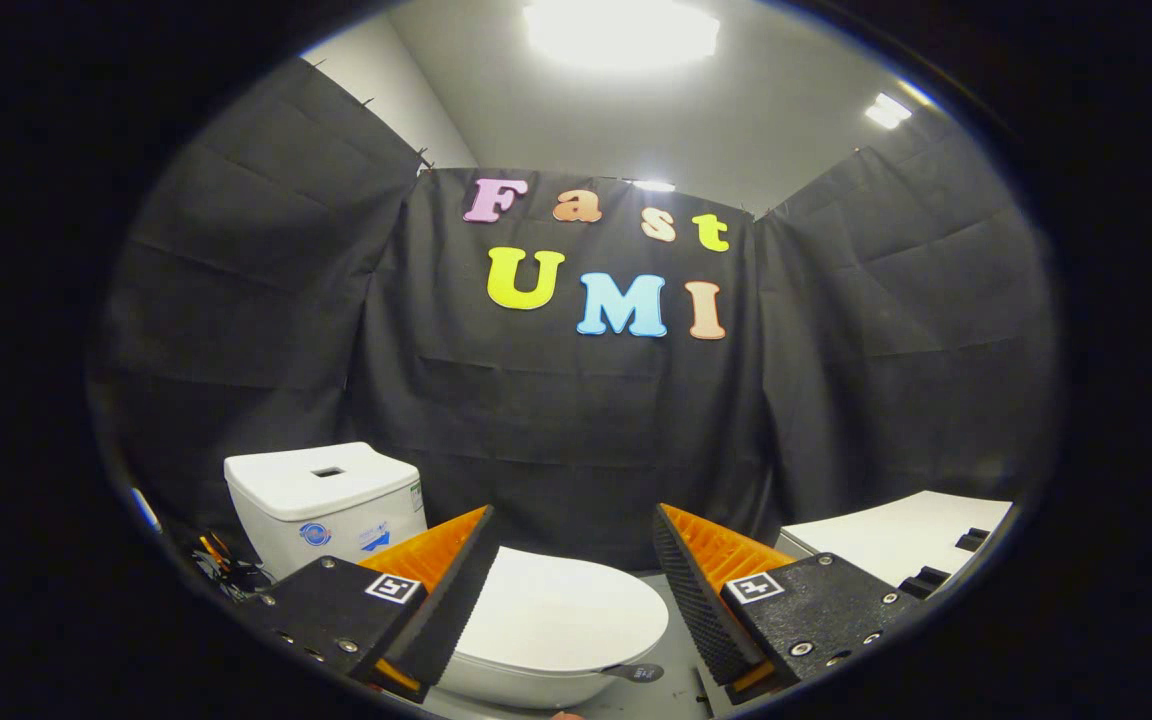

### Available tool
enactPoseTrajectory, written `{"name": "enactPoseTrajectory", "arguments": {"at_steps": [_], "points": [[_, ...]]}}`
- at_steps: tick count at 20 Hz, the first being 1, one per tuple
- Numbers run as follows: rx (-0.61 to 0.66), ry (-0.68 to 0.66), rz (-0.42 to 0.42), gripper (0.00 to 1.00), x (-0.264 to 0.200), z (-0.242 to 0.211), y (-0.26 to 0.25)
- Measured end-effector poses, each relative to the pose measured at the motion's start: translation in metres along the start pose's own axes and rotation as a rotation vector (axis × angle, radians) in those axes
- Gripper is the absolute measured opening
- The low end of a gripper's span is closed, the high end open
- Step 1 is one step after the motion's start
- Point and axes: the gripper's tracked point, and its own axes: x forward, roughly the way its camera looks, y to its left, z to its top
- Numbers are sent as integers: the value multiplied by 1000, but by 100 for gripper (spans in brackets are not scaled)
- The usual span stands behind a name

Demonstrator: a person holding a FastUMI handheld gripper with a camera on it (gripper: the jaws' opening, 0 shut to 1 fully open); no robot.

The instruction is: Open the toilet lid.

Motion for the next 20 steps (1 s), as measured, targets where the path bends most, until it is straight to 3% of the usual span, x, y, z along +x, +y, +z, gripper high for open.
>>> {"name": "enactPoseTrajectory", "arguments": {"at_steps": [4,14,20], "points": [[30,19,-30,95,3,-9,-9],[305,38,-111,94,31,-53,-66],[374,107,-87,96,45,-104,-70]]}}
